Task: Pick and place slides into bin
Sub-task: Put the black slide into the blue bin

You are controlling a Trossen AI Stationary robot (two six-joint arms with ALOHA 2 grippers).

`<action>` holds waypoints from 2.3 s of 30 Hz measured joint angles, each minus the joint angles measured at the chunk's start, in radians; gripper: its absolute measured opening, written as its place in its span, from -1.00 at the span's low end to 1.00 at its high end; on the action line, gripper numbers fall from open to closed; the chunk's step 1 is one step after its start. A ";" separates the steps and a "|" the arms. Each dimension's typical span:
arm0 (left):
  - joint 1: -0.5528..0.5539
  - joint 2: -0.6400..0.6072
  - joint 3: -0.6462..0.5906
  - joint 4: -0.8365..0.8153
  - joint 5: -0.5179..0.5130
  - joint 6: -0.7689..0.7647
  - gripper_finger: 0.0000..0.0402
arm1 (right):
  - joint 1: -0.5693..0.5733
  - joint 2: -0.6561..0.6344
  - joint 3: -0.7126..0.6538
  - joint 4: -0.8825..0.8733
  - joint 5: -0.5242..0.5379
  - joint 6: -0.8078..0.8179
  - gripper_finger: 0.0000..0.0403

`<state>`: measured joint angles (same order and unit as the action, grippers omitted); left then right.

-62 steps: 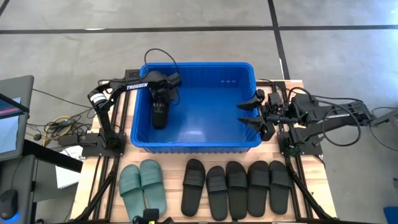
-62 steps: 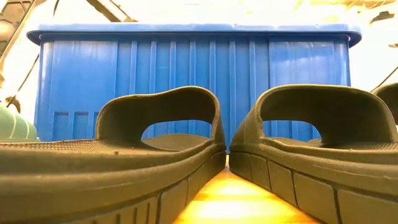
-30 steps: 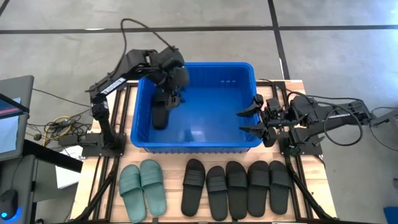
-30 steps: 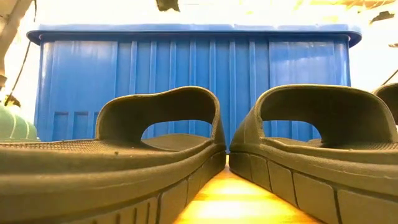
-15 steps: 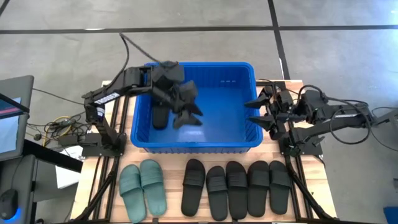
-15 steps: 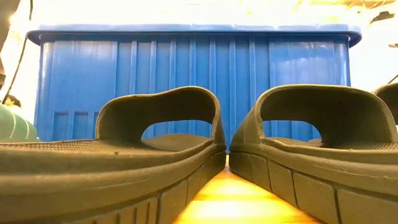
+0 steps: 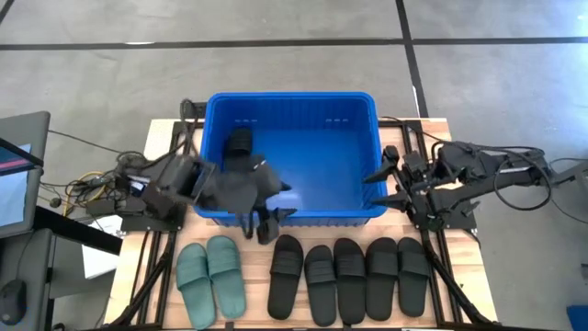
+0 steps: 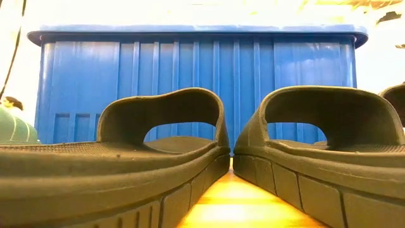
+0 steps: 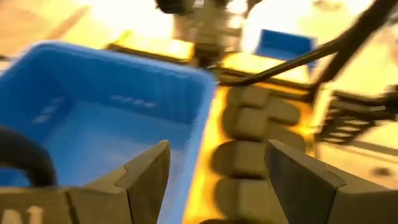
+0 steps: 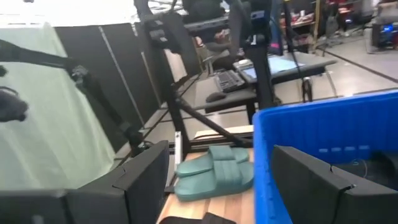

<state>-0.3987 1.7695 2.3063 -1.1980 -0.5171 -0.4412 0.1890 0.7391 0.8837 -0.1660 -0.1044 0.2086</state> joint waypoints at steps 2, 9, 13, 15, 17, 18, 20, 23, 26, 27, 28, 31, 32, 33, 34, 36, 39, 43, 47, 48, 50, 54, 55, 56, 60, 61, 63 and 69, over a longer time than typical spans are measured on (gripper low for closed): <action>-0.056 -0.003 -0.034 -0.057 -0.099 -0.058 0.24 | 0.021 0.003 0.000 0.005 0.012 -0.003 0.32; -0.196 -0.003 -0.286 -0.174 -0.157 -0.301 0.24 | 0.066 0.003 0.000 0.074 0.184 -0.053 0.32; -0.245 0.001 -0.484 -0.082 -0.141 -0.367 0.24 | 0.059 0.002 0.000 0.094 0.192 -0.079 0.32; -0.261 0.001 -0.574 0.012 -0.135 -0.374 0.24 | 0.053 0.003 0.000 0.091 0.192 -0.079 0.32; -0.272 0.001 -0.656 0.136 -0.123 -0.363 0.24 | 0.051 0.003 0.000 0.091 0.189 -0.081 0.32; -0.276 0.001 -0.693 0.202 -0.117 -0.345 0.24 | 0.051 0.002 0.000 0.089 0.188 -0.085 0.32; -0.277 0.001 -0.751 0.303 -0.112 -0.302 0.24 | 0.051 0.003 0.000 0.077 0.187 -0.086 0.32; -0.277 0.001 -0.795 0.369 -0.088 -0.251 0.22 | 0.051 0.003 0.000 0.052 0.184 -0.086 0.32; -0.276 0.001 -0.818 0.365 -0.084 -0.229 0.16 | 0.051 0.002 0.000 0.024 0.184 -0.086 0.32; -0.275 0.001 -0.819 0.369 -0.079 -0.221 0.14 | 0.051 0.001 0.000 0.017 0.184 -0.086 0.32; -0.274 0.001 -0.819 0.371 -0.069 -0.211 0.12 | 0.051 0.001 0.000 0.011 0.185 -0.086 0.32; -0.265 0.022 -0.814 0.395 -0.015 -0.168 0.09 | 0.052 0.001 0.000 -0.001 0.184 -0.086 0.32; -0.264 0.035 -0.814 0.409 0.009 -0.150 0.08 | 0.052 0.001 0.000 -0.003 0.184 -0.086 0.32; -0.263 0.050 -0.814 0.428 0.045 -0.134 0.08 | 0.052 0.000 0.000 -0.002 0.184 -0.086 0.32; -0.263 0.066 -0.814 0.453 0.073 -0.115 0.08 | 0.051 -0.001 0.000 -0.002 0.184 -0.086 0.32; -0.263 0.105 -0.809 0.492 0.112 -0.090 0.08 | 0.052 -0.001 0.000 -0.005 0.184 -0.086 0.32; -0.264 0.166 -0.768 0.433 0.091 -0.078 0.08 | 0.052 -0.001 0.000 -0.013 0.184 -0.086 0.32; -0.263 0.243 -0.696 0.333 -0.031 -0.075 0.08 | 0.052 -0.001 0.000 -0.015 0.184 -0.086 0.32; -0.255 0.319 -0.645 0.322 -0.053 -0.019 0.08 | 0.052 -0.001 0.000 -0.020 0.184 -0.086 0.32; -0.253 0.334 -0.632 0.325 -0.038 -0.009 0.08 | 0.052 -0.001 0.000 -0.021 0.184 -0.086 0.32; -0.252 0.364 -0.611 0.323 -0.027 -0.005 0.08 | 0.052 -0.001 0.000 -0.024 0.184 -0.086 0.32; -0.252 0.393 -0.600 0.313 -0.058 -0.047 0.08 | 0.052 -0.001 0.000 -0.025 0.184 -0.078 0.32; -0.252 0.393 -0.600 0.301 -0.069 -0.067 0.08 | 0.052 -0.001 0.000 -0.025 0.184 -0.078 0.32; -0.252 0.394 -0.600 0.286 -0.076 -0.084 0.08 | 0.052 -0.001 0.000 -0.025 0.184 -0.078 0.32; -0.242 0.413 -0.603 0.213 -0.098 -0.146 0.08 | 0.052 -0.001 0.000 -0.031 0.184 -0.078 0.32; -0.236 0.412 -0.603 0.197 -0.096 -0.152 0.08 | 0.052 -0.001 0.000 -0.033 0.184 -0.078 0.32; -0.227 0.410 -0.601 0.208 -0.090 -0.155 0.07 | 0.053 -0.001 0.000 -0.039 0.184 -0.078 0.32; -0.207 0.410 -0.601 0.213 -0.081 -0.156 -0.25 | 0.053 -0.001 0.000 -0.046 0.184 -0.078 0.32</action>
<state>-0.6057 2.1796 1.7054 -0.9849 -0.5986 -0.5968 0.2420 0.7380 0.8840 -0.2121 0.0792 0.1307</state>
